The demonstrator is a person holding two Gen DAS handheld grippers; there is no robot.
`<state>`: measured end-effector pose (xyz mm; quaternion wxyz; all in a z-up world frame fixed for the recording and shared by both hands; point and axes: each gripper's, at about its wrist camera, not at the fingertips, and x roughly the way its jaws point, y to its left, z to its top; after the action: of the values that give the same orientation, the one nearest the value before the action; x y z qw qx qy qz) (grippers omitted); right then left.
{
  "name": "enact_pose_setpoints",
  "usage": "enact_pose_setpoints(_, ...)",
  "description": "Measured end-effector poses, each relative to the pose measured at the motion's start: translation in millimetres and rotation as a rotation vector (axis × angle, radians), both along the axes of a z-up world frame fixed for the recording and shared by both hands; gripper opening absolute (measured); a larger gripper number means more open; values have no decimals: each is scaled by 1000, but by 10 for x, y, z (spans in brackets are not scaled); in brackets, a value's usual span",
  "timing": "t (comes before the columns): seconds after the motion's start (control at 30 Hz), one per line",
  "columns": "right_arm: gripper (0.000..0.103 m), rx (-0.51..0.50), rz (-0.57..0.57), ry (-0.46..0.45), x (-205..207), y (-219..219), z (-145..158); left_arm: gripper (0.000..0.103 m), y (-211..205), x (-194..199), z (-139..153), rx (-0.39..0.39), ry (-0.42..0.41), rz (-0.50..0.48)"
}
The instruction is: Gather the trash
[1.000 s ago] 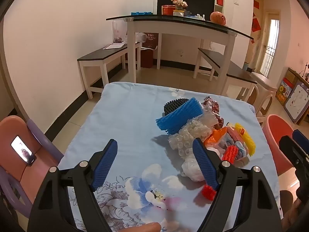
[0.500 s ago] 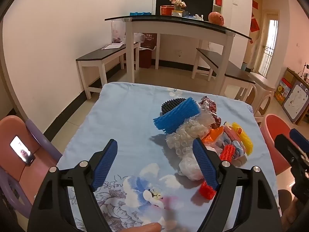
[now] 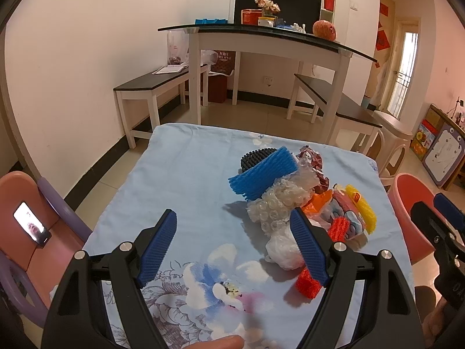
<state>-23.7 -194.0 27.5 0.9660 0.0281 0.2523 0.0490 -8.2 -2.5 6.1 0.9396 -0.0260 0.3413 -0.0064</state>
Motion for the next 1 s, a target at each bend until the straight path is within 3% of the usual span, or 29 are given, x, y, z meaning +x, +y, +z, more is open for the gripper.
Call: enact_pose_setpoints(1.0, 71, 6, -14, 5, -75, -47, -20, 81, 42, -53, -4, -32, -18, -25)
